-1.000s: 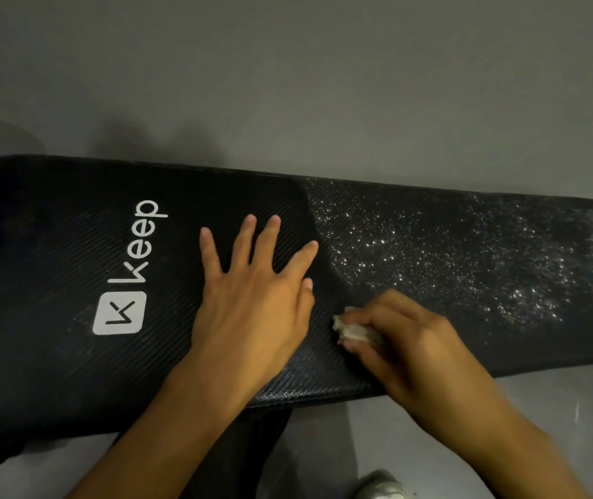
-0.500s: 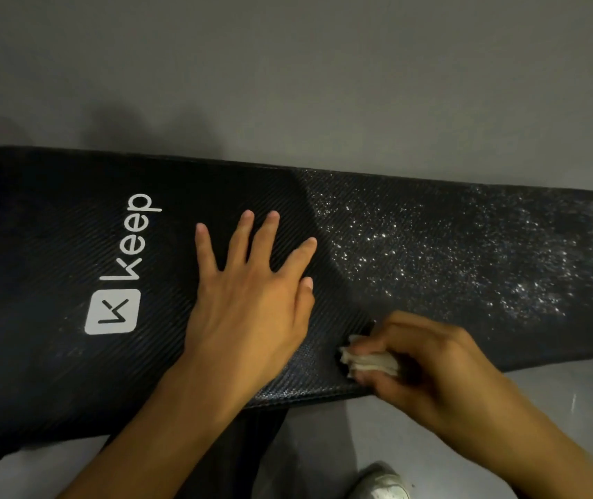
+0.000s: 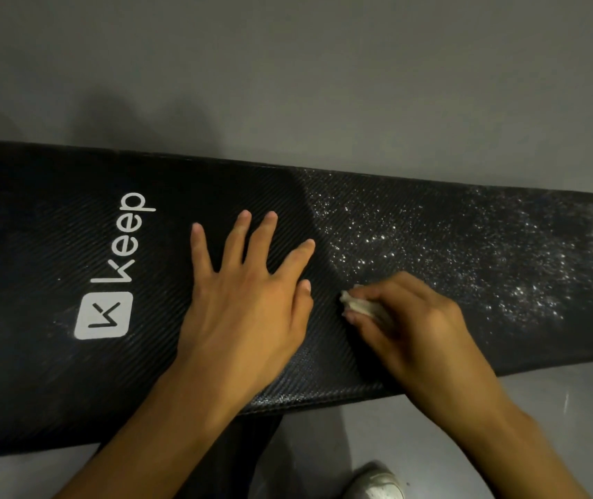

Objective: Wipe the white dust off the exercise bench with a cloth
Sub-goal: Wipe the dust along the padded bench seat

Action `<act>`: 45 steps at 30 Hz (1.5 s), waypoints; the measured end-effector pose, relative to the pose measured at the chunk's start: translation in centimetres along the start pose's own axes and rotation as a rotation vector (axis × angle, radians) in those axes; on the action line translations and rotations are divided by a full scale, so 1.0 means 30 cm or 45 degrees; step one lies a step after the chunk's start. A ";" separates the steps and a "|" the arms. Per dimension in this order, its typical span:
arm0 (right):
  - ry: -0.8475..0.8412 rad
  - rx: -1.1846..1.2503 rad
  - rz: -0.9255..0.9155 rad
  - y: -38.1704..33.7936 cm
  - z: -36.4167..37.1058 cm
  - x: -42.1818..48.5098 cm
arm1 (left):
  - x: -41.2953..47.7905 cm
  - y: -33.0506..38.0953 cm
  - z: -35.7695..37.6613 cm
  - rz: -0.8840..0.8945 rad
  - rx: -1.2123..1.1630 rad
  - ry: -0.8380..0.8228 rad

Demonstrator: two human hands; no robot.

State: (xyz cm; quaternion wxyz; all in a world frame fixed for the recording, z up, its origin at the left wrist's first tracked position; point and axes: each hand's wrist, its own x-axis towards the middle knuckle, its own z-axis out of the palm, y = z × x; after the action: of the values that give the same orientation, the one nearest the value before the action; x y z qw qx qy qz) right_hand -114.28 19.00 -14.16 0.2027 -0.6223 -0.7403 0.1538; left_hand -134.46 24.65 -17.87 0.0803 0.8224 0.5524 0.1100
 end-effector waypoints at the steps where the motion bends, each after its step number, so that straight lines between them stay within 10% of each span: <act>1: -0.070 0.016 -0.027 -0.005 -0.004 -0.001 | 0.000 -0.001 -0.001 -0.001 -0.004 -0.001; 45: -0.099 -0.089 0.138 -0.054 0.026 0.146 | 0.000 0.005 -0.007 -0.023 -0.007 0.010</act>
State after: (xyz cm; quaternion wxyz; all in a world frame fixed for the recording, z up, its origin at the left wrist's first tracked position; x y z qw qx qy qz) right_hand -116.68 23.04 -13.59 0.1434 -0.6616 -0.7178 0.1627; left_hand -134.37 24.59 -17.64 0.0814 0.8167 0.5599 0.1139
